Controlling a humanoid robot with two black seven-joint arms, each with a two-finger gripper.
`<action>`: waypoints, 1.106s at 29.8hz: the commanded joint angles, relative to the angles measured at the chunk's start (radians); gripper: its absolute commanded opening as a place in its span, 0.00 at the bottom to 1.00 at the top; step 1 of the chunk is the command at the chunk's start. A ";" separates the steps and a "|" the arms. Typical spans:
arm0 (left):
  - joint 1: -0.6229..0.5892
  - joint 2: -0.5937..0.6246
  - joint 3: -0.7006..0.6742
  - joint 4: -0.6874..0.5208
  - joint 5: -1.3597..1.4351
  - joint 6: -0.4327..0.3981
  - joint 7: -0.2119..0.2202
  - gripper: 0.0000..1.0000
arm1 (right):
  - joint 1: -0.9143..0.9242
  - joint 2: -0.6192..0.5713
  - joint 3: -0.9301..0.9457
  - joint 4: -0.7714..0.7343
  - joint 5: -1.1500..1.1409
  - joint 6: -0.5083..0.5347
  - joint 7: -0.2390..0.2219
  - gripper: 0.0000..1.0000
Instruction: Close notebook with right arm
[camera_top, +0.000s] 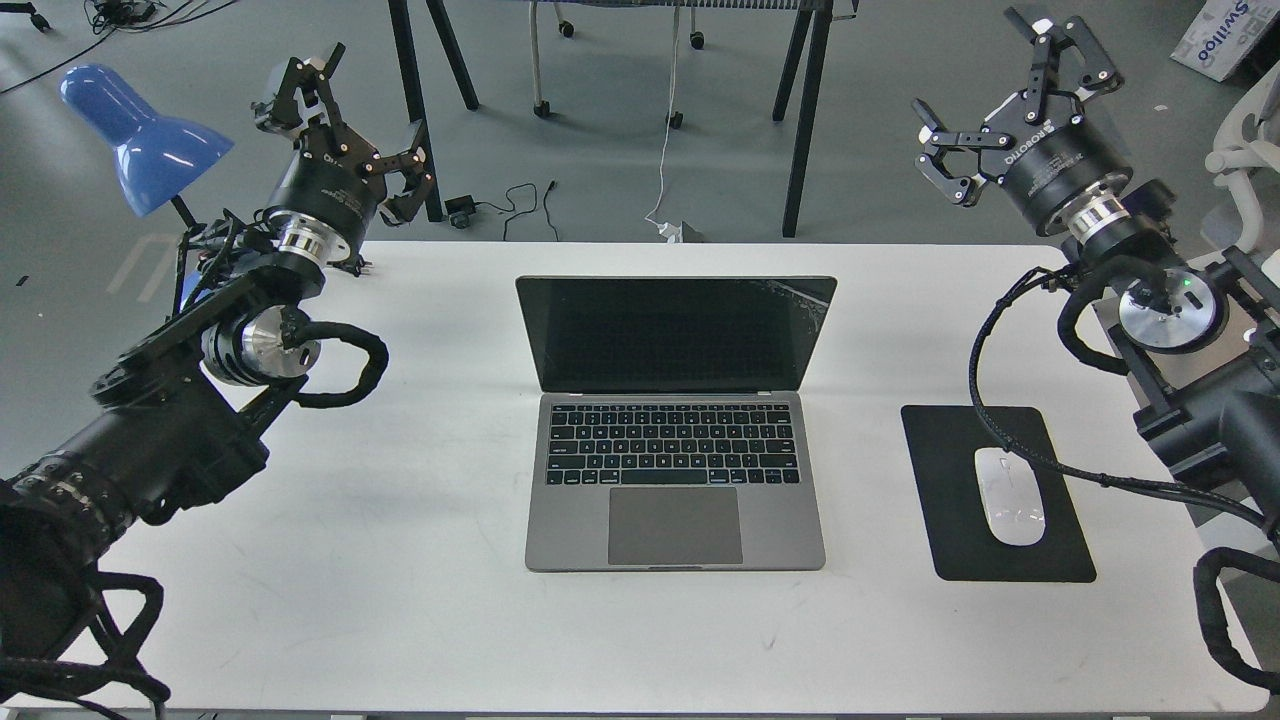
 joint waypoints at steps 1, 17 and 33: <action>-0.001 0.000 0.005 0.000 0.000 0.011 0.000 1.00 | 0.000 0.000 -0.003 0.002 0.000 0.000 0.000 1.00; -0.001 0.000 0.003 0.000 0.000 0.006 0.000 1.00 | 0.101 0.039 -0.196 -0.006 -0.017 -0.098 -0.008 1.00; -0.001 0.000 0.003 0.000 0.000 0.005 0.000 1.00 | 0.284 0.112 -0.445 -0.035 -0.113 -0.305 -0.005 1.00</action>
